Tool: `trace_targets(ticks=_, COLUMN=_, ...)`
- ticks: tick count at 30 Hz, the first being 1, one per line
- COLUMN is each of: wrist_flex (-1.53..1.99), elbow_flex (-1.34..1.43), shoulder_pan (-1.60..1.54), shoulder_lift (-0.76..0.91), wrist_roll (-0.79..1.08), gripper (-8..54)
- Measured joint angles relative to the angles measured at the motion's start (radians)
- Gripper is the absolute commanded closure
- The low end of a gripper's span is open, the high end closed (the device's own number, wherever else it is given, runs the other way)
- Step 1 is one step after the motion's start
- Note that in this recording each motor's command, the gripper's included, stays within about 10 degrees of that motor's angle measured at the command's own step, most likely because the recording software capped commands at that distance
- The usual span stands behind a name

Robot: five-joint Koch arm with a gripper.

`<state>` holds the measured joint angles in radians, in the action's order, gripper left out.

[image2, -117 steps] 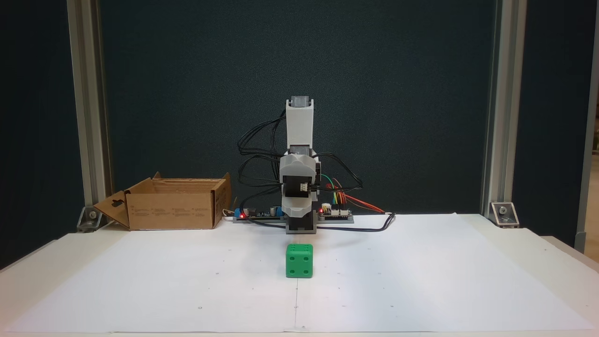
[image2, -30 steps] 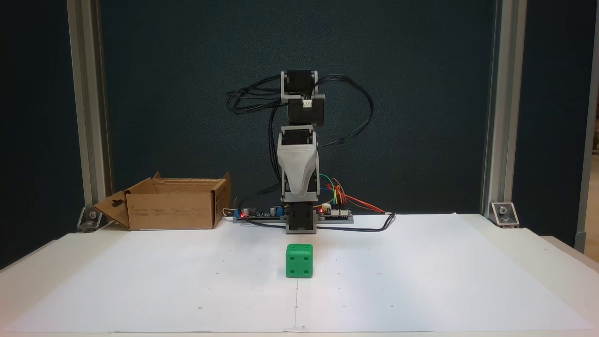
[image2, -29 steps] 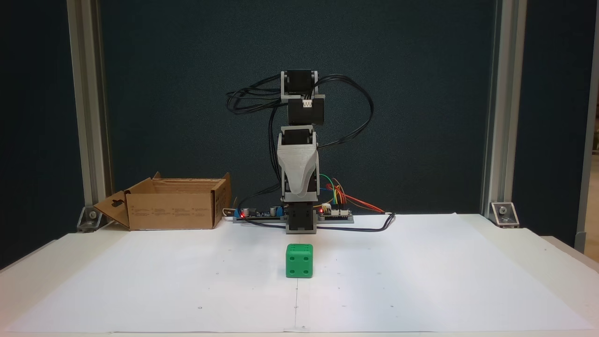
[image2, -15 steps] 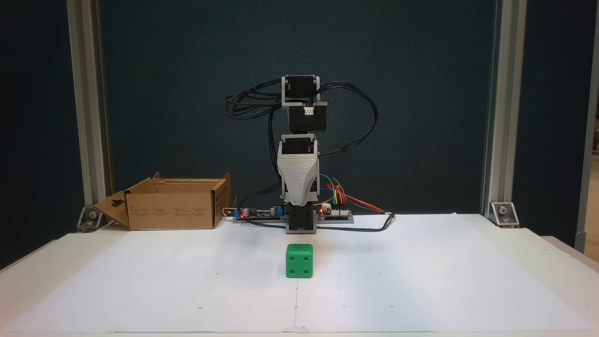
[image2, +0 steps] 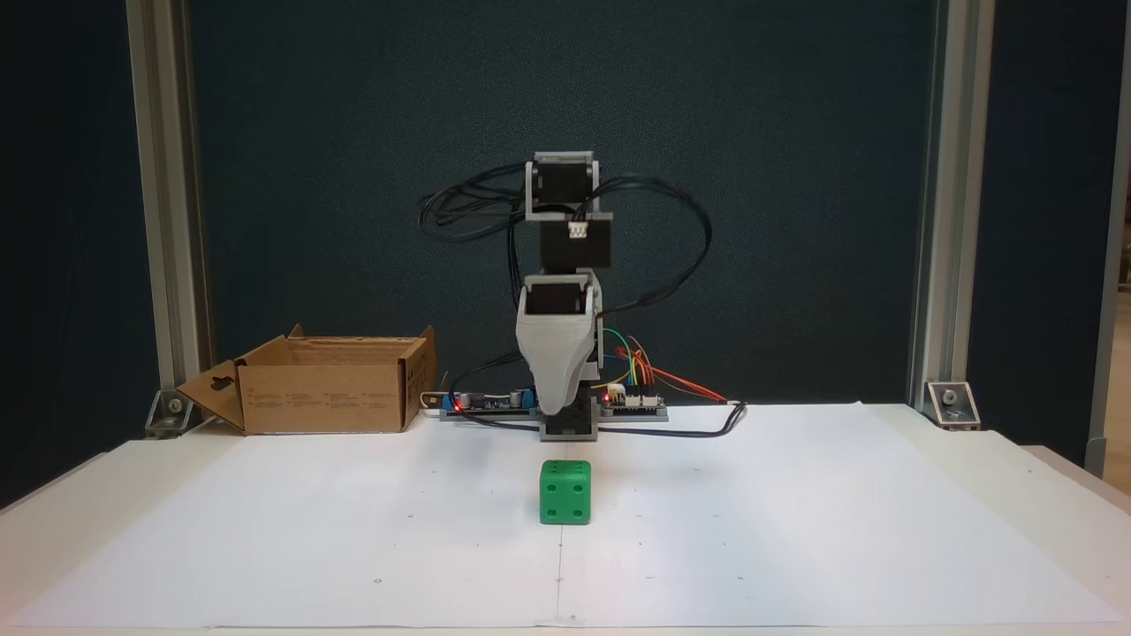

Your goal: Grasp a green dice and put it in the bin.

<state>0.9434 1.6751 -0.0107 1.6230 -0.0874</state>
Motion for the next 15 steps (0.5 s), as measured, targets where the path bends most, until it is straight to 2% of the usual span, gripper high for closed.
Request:
trace_targets(ticks=2, wrist_flex=0.0, elbow_flex=0.0, shoulder_pan=0.003, shoulder_lift=0.002, wrist_roll=0.0, gripper=0.1)
trace_targets(ticks=15, wrist_flex=-0.015, elbow_flex=0.006, shoulder_pan=0.012, shoulder_lift=-0.003, wrist_roll=0.0, gripper=1.2)
